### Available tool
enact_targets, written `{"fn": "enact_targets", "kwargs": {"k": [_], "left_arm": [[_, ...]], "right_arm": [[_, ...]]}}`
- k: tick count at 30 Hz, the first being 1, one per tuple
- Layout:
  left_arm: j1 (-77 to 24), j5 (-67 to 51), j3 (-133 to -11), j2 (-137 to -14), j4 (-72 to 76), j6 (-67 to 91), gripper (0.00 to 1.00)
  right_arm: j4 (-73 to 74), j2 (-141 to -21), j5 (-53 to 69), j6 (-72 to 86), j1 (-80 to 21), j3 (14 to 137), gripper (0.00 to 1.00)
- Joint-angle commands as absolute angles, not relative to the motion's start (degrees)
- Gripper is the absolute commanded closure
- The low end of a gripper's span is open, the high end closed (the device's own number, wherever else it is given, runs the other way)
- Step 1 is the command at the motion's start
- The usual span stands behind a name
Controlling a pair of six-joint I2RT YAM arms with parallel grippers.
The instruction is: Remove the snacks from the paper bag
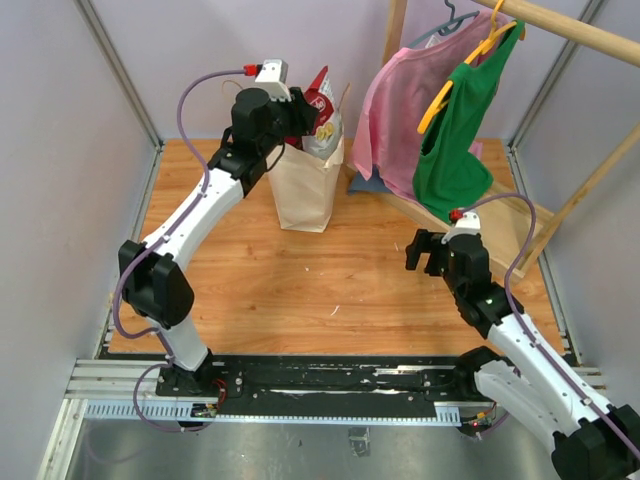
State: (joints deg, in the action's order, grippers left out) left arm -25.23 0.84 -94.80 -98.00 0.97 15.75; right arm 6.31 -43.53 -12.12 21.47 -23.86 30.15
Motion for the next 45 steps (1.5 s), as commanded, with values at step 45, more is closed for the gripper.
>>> {"fn": "enact_targets", "kwargs": {"k": [45], "left_arm": [[-16.35, 8.69, -114.84, -75.46, -7.72, 5.72, 0.99]], "right_arm": [[6.02, -43.11, -10.90, 20.73, -24.52, 27.88, 0.02]]}}
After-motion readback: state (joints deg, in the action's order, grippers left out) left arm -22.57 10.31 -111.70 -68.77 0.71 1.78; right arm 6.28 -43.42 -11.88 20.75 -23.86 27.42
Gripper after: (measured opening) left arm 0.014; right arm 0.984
